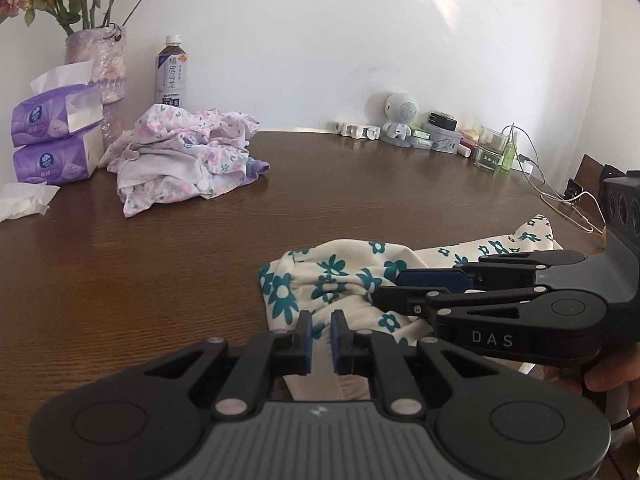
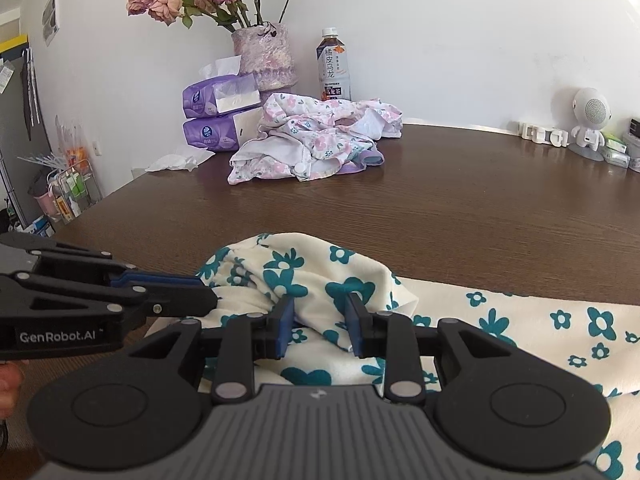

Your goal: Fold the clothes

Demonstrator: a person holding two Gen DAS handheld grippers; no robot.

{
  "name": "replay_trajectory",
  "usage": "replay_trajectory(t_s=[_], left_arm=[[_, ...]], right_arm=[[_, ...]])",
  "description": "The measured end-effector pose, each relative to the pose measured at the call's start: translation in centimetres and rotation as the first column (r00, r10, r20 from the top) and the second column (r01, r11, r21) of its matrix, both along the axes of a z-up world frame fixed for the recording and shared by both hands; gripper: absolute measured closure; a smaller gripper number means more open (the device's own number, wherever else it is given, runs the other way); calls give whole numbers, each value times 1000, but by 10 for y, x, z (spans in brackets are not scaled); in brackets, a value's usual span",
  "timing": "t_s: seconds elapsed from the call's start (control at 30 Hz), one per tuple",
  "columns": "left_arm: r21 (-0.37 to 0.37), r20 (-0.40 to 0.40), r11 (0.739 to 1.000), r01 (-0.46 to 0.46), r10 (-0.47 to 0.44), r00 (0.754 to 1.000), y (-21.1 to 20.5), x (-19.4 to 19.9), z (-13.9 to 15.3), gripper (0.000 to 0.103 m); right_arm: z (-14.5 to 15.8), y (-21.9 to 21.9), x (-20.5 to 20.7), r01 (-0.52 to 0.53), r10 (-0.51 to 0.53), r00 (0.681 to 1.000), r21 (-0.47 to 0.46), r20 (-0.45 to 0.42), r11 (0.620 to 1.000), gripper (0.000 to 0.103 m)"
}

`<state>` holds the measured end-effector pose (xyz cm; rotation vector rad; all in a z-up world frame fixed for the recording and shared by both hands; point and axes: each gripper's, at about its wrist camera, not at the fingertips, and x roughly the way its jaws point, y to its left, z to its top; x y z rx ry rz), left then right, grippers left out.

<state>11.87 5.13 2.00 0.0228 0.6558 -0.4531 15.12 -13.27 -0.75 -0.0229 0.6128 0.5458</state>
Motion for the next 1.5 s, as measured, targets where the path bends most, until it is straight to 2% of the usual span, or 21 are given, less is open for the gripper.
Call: replay_trajectory(t_s=[0.23,0.27,0.4,0.5,0.67,0.8,1.0,1.07,1.2,1.3,1.5], left_arm=[[24,22,1000,2,-3,1000,-4,-3,-2,93],[33,27,999,3,-4,1000,-5,-4,-2,93],[30,23,1000,4,-5,1000,-4,-3,-2,93],[29,22,1000,3,-4,1000,-4,-3,-2,93],[33,23,999,3,-4,1000,-5,-3,-1,93],[35,26,999,4,-5,1000,-5,-3,0,93],[2,47,1000,-11,11,999,0,-9,15,95],[17,53,1000,-2,1,999,-1,-13,20,95],[31,-7,999,10,-10,1000,0,-12,6,95],[-4,-22,1000,0,0,1000,4,-9,-1,94],[10,-19,1000,13,-13,1000,4,-9,-1,93]], right_arm=[[4,1,-4,7,-6,1000,-11,21,1000,73],[8,-1,-7,9,-9,1000,9,25,1000,73],[20,-7,-17,-8,6,999,38,37,999,57],[28,-10,-24,-27,25,999,39,43,999,57],[9,-3,-20,-46,46,998,1,-30,999,57],[4,-3,-16,-56,56,997,9,-46,998,57],[1,-2,-20,-61,61,998,-3,-25,998,57],[1,-2,-21,-60,60,998,-5,-20,998,57],[0,-2,-21,-60,60,998,-3,-17,998,57],[0,-1,-22,-59,58,998,-11,-9,998,57],[3,-2,-24,-51,51,999,2,-5,999,57]])
